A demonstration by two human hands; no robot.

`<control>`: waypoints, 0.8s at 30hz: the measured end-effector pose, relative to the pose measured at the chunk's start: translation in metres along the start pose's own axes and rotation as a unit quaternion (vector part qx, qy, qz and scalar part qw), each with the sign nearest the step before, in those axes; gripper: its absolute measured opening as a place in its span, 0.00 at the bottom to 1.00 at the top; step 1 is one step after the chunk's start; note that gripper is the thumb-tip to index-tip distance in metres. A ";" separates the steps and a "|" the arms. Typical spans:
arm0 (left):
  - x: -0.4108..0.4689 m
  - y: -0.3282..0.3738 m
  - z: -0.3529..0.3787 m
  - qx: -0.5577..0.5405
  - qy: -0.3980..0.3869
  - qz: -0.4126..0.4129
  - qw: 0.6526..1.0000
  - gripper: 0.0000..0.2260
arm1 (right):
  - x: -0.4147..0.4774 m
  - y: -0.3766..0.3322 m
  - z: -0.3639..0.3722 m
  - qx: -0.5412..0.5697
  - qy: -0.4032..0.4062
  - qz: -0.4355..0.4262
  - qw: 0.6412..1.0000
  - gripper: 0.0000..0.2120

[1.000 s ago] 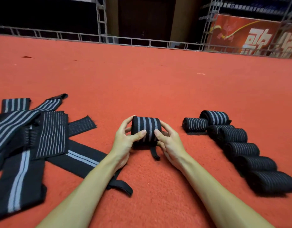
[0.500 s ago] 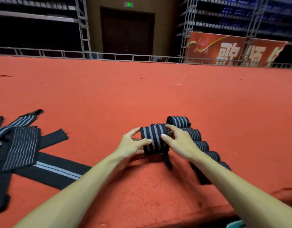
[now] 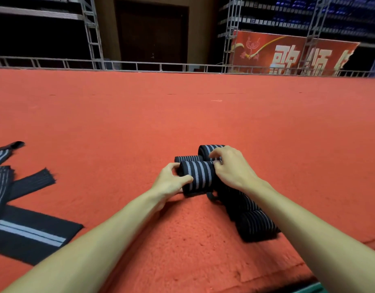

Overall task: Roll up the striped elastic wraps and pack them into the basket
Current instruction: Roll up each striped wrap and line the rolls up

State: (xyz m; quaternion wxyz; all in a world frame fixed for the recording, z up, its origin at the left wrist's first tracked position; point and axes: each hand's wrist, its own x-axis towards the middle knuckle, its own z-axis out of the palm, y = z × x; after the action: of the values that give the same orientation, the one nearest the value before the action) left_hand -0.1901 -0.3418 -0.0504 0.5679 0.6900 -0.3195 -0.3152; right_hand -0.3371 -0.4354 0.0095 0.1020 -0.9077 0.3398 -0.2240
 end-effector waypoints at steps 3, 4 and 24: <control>0.005 -0.005 -0.003 0.117 0.008 0.031 0.993 0.28 | -0.003 -0.003 0.002 -0.001 -0.008 0.004 1.000 0.17; 0.005 -0.005 -0.004 0.173 0.017 0.041 0.984 0.27 | -0.005 -0.004 0.002 -0.003 -0.011 0.004 1.000 0.17; -0.173 -0.032 -0.263 0.432 0.094 0.150 0.884 0.11 | -0.047 -0.218 0.071 0.015 -0.218 -0.160 0.963 0.18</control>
State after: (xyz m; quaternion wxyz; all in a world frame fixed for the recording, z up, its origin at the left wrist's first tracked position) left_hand -0.0809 -0.0457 -0.0279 0.2814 0.8371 -0.4690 0.0097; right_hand -0.2101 -0.2393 0.0048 0.1499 -0.9755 0.1559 -0.0397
